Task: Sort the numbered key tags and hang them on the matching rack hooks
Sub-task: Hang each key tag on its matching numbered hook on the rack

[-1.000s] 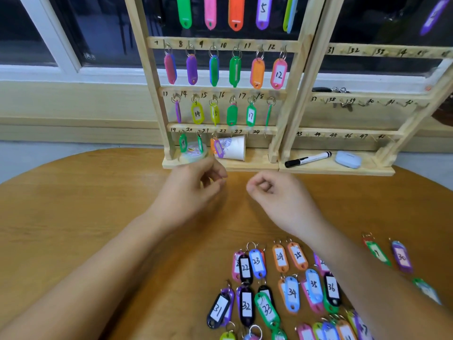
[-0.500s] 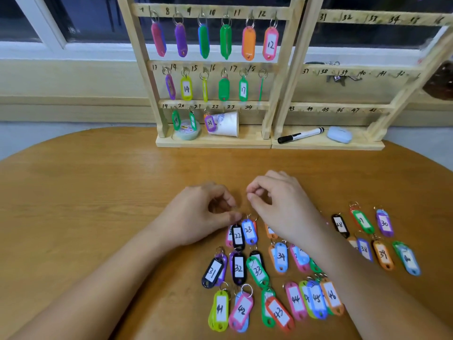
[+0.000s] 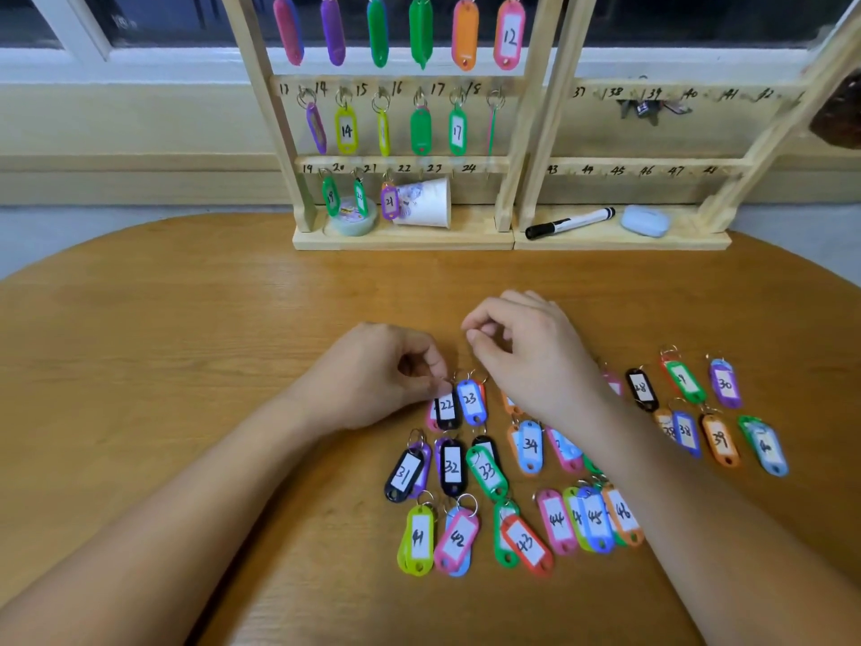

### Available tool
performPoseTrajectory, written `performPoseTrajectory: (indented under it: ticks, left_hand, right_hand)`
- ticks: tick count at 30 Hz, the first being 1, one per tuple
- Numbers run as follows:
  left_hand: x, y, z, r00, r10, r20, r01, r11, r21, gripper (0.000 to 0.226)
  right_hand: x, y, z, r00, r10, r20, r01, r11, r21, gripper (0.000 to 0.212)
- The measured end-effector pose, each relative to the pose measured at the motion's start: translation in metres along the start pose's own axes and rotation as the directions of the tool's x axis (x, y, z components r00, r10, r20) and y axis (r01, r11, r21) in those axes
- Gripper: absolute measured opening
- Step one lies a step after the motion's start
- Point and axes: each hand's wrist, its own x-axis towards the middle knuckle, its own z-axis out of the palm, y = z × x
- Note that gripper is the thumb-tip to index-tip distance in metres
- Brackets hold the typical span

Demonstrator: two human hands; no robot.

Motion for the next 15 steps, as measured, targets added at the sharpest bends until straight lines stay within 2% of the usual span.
performPoseTrajectory:
  ticks: [2,5,11,15]
  left_hand:
    - [0.000,-0.001,-0.002,0.999,-0.027,0.019,0.028,0.999,-0.037,0.009]
    - [0.000,-0.002,-0.005,0.997,-0.071,0.014,0.072,0.975,-0.210,0.009]
    - [-0.001,0.001,-0.015,0.967,-0.112,-0.230,-0.005,0.891,-0.454,0.009]
    - [-0.001,-0.001,-0.021,0.953,-0.122,-0.276,-0.067,0.806,-0.588,0.010]
  right_hand:
    - [0.000,-0.001,0.000,1.000,-0.005,0.002,0.005,1.000,0.018,0.009]
    - [0.002,-0.004,-0.002,1.000,0.017,0.017,-0.019,0.993,0.120,0.014]
    - [0.003,-0.017,-0.013,0.971,0.070,0.227,-0.156,0.909,0.387,0.012]
    - [0.009,-0.019,-0.013,0.954,0.087,0.286,-0.236,0.807,0.541,0.014]
